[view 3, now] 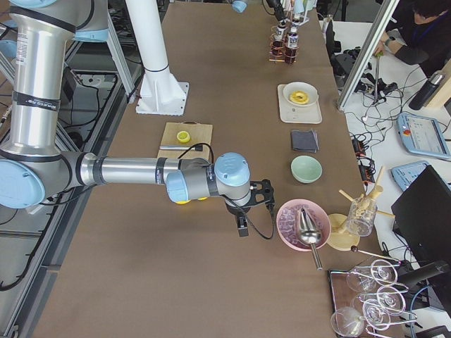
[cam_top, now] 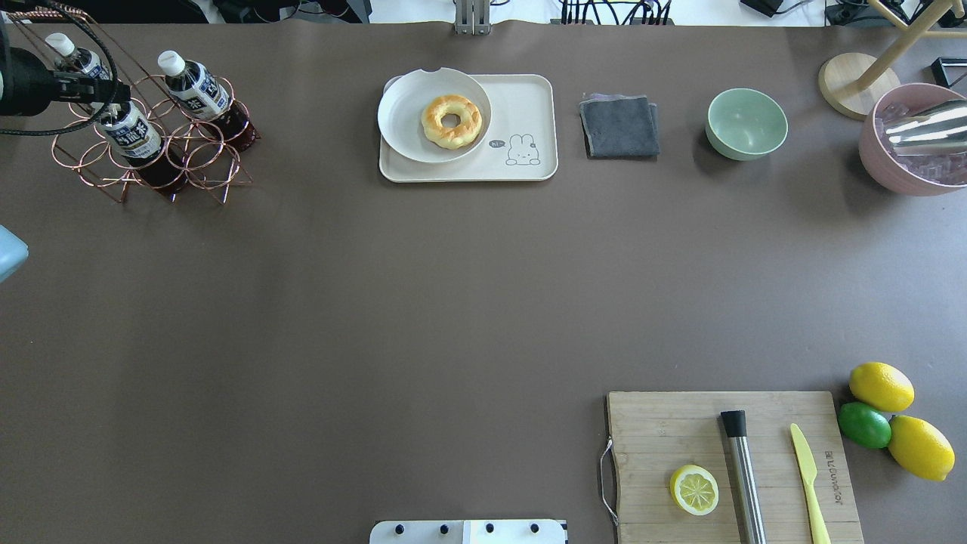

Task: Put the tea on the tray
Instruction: 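Reach the left gripper into the copper rack and grasp a dark tea bottle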

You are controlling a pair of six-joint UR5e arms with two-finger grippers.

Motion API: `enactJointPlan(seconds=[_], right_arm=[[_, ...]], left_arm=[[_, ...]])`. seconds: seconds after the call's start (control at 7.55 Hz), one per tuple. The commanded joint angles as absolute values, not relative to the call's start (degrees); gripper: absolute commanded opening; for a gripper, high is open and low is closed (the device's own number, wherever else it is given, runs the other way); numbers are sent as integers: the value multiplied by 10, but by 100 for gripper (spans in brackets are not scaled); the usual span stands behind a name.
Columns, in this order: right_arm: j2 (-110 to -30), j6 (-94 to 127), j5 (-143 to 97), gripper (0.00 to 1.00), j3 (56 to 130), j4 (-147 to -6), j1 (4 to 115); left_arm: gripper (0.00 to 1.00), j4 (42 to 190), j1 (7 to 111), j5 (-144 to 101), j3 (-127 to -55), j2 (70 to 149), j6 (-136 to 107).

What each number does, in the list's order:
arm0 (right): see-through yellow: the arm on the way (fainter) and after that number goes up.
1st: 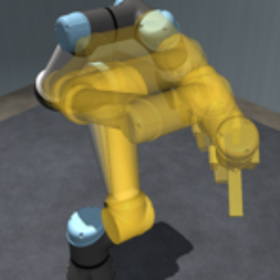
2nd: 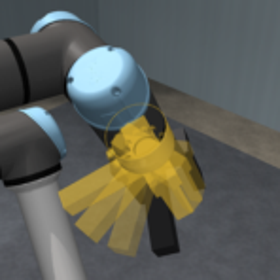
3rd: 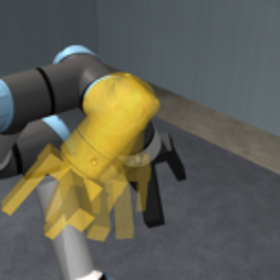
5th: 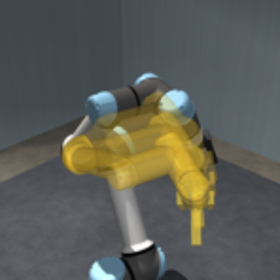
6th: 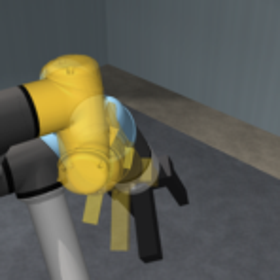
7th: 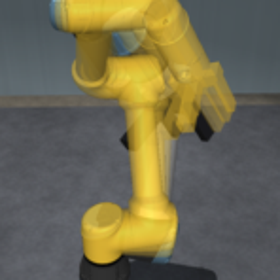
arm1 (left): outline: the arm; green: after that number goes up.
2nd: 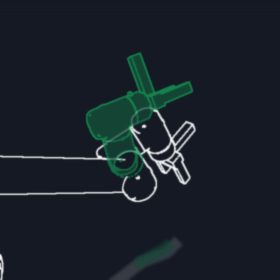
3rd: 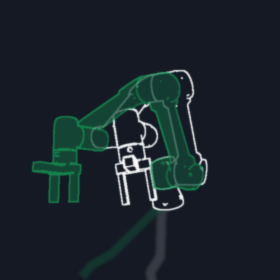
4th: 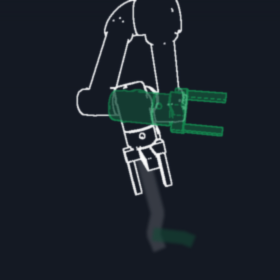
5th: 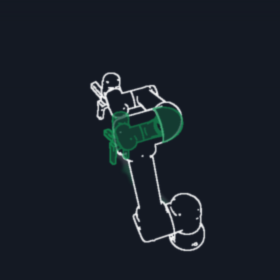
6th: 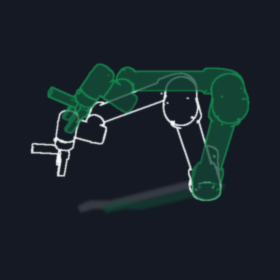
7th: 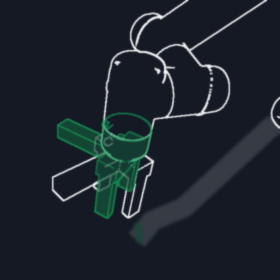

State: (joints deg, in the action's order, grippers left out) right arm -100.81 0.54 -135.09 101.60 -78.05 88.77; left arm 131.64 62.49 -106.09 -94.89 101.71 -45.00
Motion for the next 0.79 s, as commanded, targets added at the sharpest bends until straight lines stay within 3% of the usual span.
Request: enactJointPlan(seconds=[0.0, 0.66], right_arm=[[-1008, 5, -1353, 100, 1016, -780, 888], [-1008, 5, -1354, 100, 1016, -780, 888]], left_arm=[[71, 1317, 624, -1062, -951, 1013, -447], [64, 1318, 624, -1063, -948, 1012, -423]])
